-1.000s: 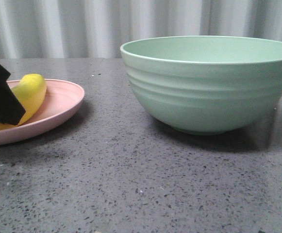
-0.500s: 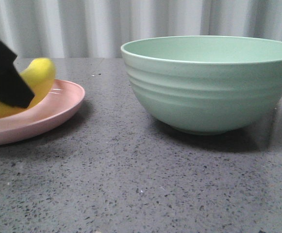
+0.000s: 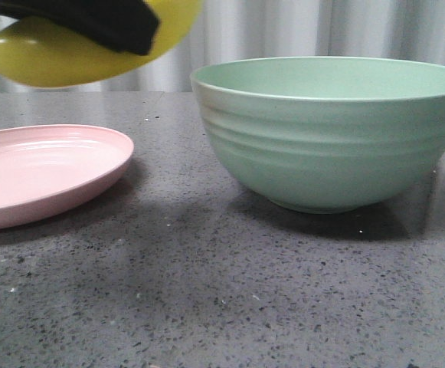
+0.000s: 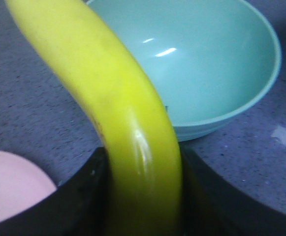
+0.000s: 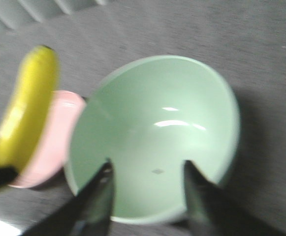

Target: Transfer banana from pink plate to green bowl

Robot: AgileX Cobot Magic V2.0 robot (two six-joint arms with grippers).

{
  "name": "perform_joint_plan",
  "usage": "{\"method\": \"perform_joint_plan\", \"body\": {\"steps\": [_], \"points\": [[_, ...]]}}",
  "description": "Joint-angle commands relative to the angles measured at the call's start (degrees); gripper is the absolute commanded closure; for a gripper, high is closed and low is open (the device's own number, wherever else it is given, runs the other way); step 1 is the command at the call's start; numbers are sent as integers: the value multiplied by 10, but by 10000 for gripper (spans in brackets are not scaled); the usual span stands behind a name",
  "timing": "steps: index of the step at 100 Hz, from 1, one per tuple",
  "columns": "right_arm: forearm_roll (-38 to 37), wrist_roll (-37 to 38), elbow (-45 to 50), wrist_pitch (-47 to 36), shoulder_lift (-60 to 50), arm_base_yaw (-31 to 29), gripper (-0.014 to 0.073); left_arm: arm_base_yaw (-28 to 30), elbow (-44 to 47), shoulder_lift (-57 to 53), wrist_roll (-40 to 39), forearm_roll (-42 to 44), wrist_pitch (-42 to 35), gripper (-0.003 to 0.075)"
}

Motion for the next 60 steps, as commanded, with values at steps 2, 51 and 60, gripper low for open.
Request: {"method": "perform_joint_plan", "body": {"steps": [2,51,60], "points": [[67,-8,-25,-86,36,44,99,-39,-22,-14,2,-9,-66,741],[124,-8,-96,-172,220,177,104,-95,-22,-13,2,-23,-91,741],[124,-8,-101,-166,231,177,104,-95,-22,-13,2,-23,-90,741]]}}
